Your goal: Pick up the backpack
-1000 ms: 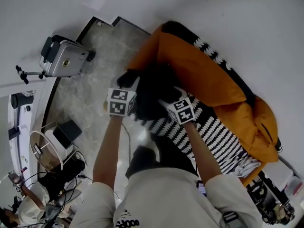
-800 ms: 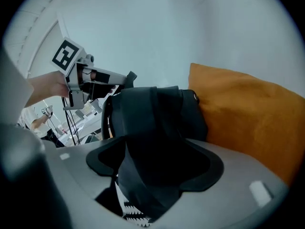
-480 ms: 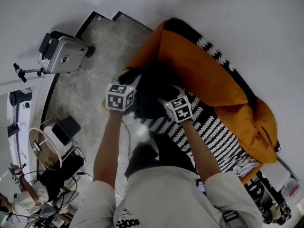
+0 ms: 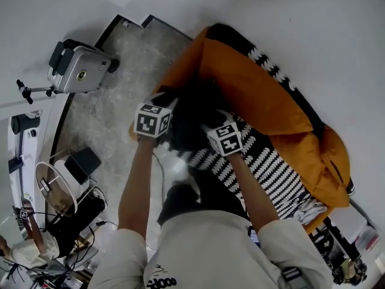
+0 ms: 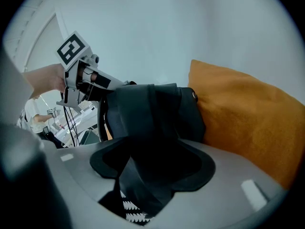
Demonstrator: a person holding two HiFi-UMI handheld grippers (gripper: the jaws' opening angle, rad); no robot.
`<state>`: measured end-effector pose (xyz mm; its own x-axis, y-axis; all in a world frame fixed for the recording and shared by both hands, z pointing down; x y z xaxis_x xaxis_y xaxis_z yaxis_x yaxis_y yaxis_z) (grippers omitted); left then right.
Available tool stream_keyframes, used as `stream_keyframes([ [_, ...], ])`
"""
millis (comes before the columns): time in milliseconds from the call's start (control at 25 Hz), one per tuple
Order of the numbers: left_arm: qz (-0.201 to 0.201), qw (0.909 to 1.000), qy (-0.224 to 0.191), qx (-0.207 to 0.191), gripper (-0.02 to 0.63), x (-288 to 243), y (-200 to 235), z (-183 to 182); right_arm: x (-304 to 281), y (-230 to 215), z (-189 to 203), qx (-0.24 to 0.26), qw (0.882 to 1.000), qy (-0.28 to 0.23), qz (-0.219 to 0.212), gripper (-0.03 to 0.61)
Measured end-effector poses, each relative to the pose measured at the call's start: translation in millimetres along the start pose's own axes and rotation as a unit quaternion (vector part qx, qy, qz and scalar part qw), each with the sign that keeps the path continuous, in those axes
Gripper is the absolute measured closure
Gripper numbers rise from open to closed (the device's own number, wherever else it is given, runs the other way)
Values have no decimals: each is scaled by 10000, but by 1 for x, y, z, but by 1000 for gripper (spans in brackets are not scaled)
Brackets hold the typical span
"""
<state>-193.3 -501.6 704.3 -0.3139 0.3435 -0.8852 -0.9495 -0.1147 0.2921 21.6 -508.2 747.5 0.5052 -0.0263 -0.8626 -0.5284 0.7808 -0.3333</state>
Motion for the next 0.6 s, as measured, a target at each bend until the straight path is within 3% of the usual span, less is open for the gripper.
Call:
stream_keyframes([
  [120,277,9994,226,3,442,-1,2,2,0,1,2,-10,10000,36,2,301],
  [240,465,9986,186,161,433,3,5,1,0,1,2,-11,10000,18,-3,301],
  [600,616,9969,400,291,447,3,6,3,4,1,2,-7,10000,17,33,316],
])
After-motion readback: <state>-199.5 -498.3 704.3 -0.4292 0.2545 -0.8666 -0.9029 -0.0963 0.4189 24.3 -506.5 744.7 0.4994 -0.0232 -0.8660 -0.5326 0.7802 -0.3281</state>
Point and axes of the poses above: the fingertips, and each gripper's own axes: x backward along the fingers, y to its left, z out of its underside, the point moved 9 cm from there along x, backward along the fingers, and after that the axes turned 11 degrees about y, right-handed, at the moved point
